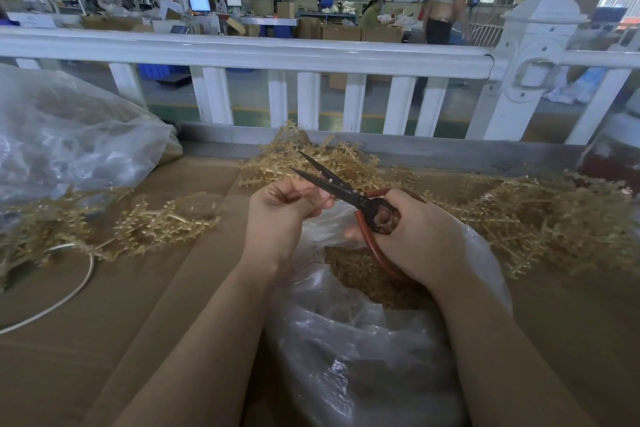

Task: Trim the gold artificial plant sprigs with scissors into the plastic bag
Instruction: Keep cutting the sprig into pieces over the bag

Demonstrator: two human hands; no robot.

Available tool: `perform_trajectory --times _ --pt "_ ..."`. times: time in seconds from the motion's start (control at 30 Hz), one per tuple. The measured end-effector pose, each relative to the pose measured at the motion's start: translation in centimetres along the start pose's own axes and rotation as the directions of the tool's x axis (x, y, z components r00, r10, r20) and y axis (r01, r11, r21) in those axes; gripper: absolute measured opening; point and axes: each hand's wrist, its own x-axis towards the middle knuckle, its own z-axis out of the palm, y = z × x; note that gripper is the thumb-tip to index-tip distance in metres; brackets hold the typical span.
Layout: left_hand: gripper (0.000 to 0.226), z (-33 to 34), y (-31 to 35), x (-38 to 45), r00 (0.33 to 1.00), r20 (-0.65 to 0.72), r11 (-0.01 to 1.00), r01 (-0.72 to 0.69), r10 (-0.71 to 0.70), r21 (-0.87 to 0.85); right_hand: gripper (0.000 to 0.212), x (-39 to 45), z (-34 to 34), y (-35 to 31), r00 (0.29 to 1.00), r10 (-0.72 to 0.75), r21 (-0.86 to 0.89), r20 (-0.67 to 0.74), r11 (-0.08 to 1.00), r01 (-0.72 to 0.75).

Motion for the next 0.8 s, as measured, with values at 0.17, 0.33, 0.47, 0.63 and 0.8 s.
perform_trajectory --times 0.17,0.33,0.47,0.63,0.8 --pt "0.032 -0.02 0.07 0.10 1.000 -0.003 1.000 0.001 -0.001 0.011 0.071 0.12 0.48 0.35 0.999 -0.004 0.023 -0.032 1.000 0.004" --pt "0.032 0.06 0.06 0.22 1.000 -0.007 1.000 0.025 -0.025 -0.017 0.077 0.28 0.83 0.65 1.000 -0.010 0.052 -0.014 0.999 0.011" --pt "0.024 0.09 0.07 0.19 1.000 -0.003 0.999 0.023 -0.023 -0.041 0.089 0.39 1.07 0.68 1.000 0.001 0.077 -0.007 0.997 -0.001" --pt "0.033 0.13 0.20 0.16 1.000 0.006 0.999 0.015 -0.015 -0.048 0.086 0.44 1.08 0.81 1.000 -0.001 0.076 0.009 0.997 0.001" --pt "0.023 -0.13 -0.04 0.27 0.999 0.027 0.997 -0.030 0.028 0.072 0.062 0.01 0.48 0.45 0.996 -0.035 0.018 -0.077 0.999 0.037"
